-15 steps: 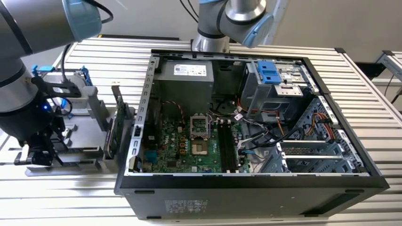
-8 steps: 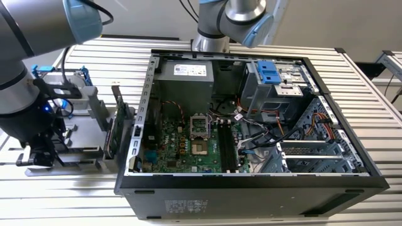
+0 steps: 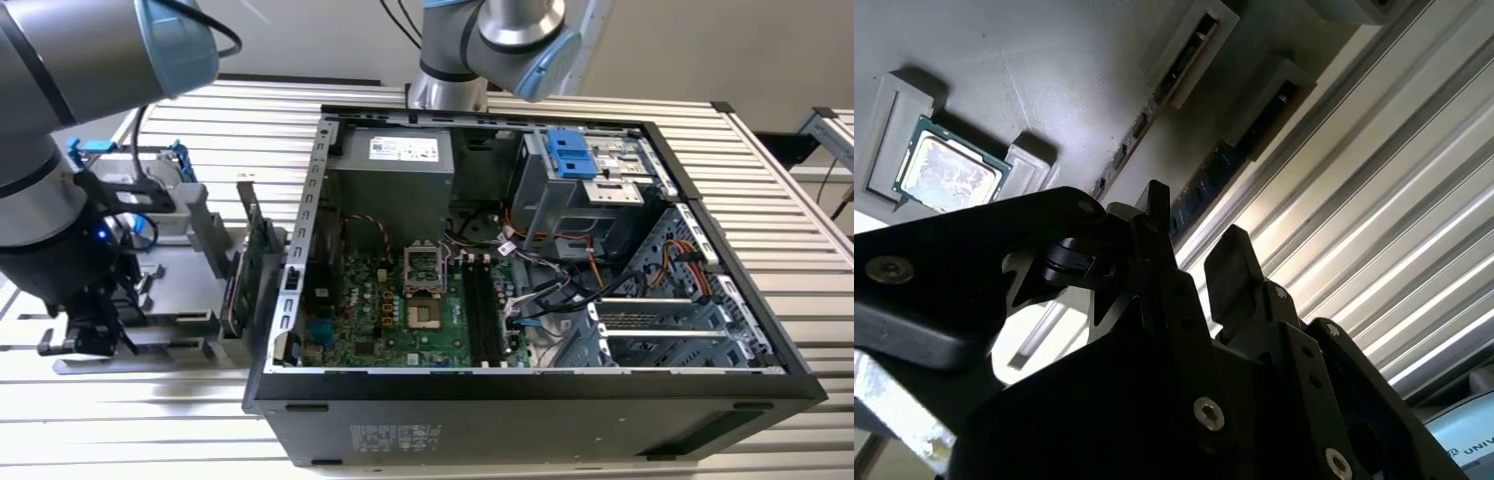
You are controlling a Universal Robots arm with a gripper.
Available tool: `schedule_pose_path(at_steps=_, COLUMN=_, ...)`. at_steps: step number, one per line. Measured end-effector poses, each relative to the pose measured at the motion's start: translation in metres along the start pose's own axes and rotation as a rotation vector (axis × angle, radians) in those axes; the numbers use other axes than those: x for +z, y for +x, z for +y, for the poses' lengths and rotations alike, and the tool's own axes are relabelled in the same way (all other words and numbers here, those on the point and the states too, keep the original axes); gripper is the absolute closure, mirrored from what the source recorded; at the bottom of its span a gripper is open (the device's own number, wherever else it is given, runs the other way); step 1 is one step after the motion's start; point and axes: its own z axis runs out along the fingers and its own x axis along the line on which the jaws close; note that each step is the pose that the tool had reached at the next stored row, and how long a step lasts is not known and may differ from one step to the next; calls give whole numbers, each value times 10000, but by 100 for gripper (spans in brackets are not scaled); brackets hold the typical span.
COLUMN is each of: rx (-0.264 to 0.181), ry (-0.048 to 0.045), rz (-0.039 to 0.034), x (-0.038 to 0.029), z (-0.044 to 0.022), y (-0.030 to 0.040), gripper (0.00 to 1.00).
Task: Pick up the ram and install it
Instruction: 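Pick up the ram and move it above insertion slot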
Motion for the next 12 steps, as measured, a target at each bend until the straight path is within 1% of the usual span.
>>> schedule_pose_path(at_steps=12, rx=-83, ry=4, rz=1, x=71, z=0, y=-3, gripper=0)
